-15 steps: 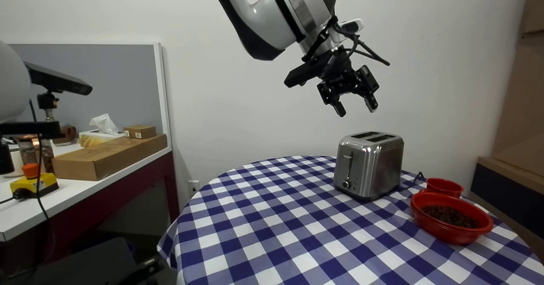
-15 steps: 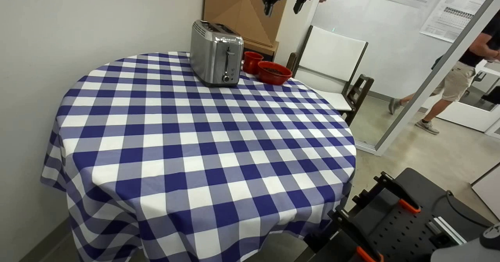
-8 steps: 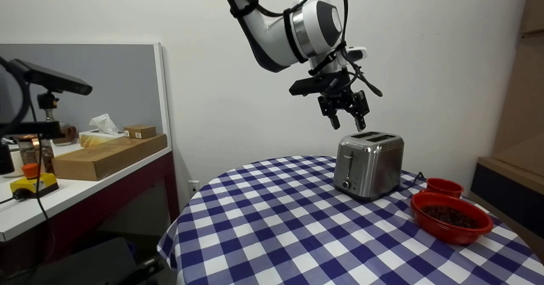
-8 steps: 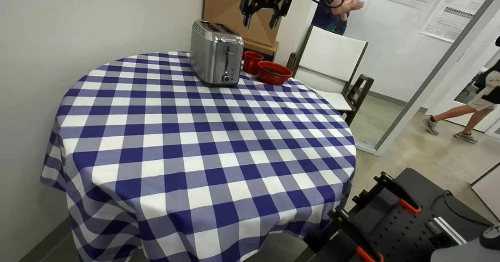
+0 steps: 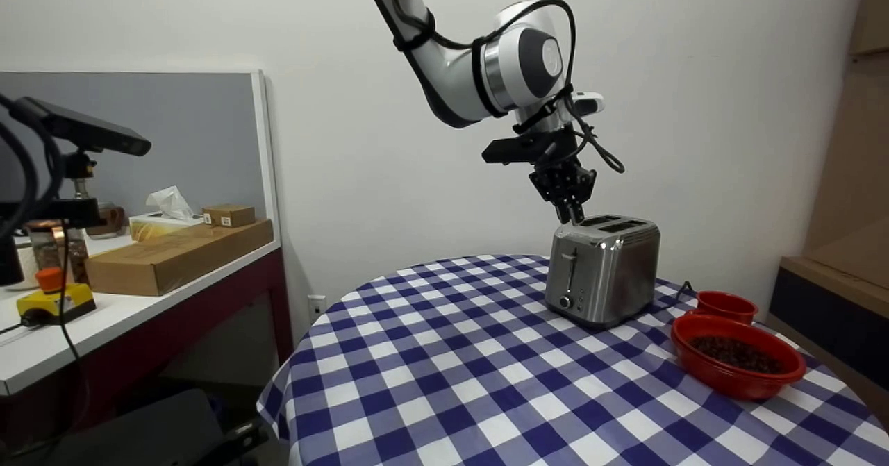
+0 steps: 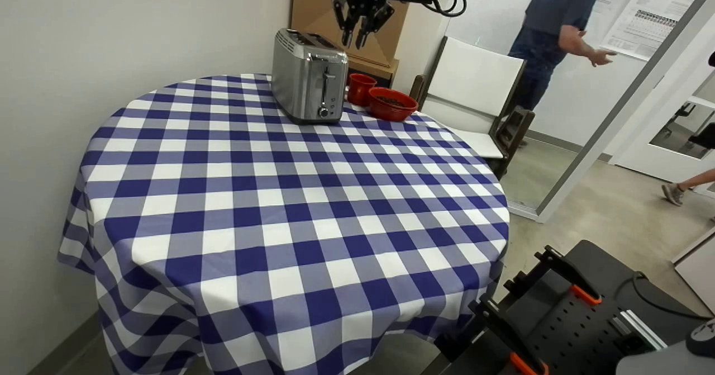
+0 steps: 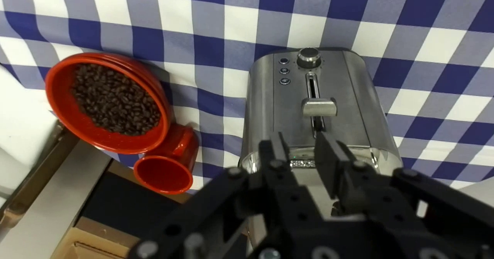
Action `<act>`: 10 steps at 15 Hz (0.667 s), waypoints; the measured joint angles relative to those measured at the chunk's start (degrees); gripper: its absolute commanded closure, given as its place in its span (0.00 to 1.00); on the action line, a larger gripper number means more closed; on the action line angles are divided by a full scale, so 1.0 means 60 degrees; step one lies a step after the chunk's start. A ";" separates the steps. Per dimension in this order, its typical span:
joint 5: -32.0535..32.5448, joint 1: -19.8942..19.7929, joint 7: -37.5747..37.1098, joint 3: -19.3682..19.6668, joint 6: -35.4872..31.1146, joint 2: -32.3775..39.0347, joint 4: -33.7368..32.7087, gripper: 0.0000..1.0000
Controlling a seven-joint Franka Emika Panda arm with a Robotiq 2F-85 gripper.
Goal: Push down on the slider of the toaster.
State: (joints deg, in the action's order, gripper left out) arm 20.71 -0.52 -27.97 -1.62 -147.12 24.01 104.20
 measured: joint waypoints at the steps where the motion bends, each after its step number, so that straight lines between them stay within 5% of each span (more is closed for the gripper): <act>1: -0.0059 0.0162 0.0004 0.0153 -0.0018 0.0138 -0.0109 1.00; 10: -0.0414 0.0902 0.0072 0.0795 -0.0650 0.1318 -0.0848 1.00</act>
State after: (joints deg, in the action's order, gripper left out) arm 18.22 4.89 -27.53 3.15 -151.02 31.92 99.12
